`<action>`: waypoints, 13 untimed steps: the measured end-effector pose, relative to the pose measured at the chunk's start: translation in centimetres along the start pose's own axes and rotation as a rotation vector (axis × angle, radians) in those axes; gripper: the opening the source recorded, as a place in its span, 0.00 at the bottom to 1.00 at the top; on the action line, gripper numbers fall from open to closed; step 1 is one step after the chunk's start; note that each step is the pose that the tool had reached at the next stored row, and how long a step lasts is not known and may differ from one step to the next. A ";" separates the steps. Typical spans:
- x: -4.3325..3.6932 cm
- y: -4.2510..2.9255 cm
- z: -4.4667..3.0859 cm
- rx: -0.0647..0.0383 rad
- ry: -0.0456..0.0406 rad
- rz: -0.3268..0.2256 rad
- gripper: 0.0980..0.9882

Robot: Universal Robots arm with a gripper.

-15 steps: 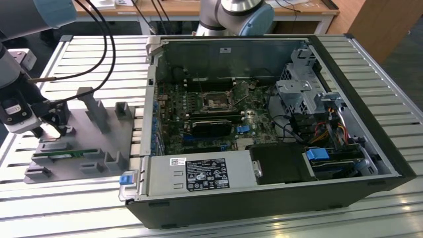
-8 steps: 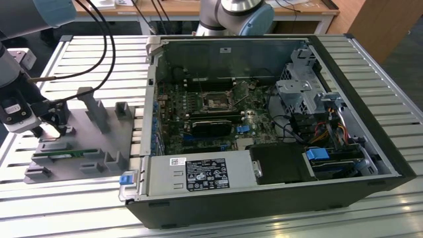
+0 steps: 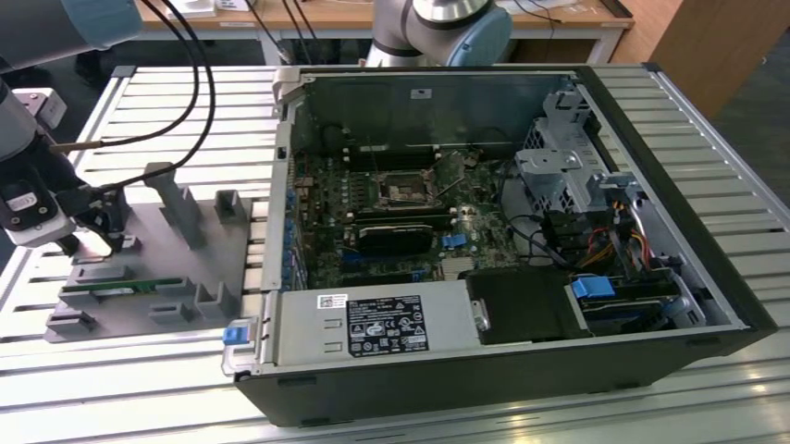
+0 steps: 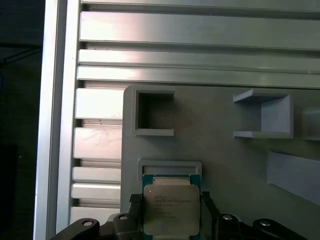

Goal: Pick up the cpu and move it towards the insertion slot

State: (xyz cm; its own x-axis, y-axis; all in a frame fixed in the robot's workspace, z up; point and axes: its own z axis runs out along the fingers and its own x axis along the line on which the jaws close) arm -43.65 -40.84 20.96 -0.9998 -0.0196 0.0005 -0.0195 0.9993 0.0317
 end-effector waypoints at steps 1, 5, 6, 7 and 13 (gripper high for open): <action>0.00 0.00 -0.02 0.000 0.0000 0.000 0.50; 0.00 0.00 -0.09 0.000 0.0000 0.000 0.50; 0.00 0.00 -0.11 0.000 0.0001 0.000 0.50; 0.00 0.01 -0.13 0.000 0.0001 0.000 0.50; 0.00 0.01 -0.26 0.000 0.0001 0.000 0.50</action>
State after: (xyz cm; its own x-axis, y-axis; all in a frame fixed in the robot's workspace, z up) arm -43.65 -40.84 21.22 -0.9998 -0.0196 0.0006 -0.0195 0.9993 0.0317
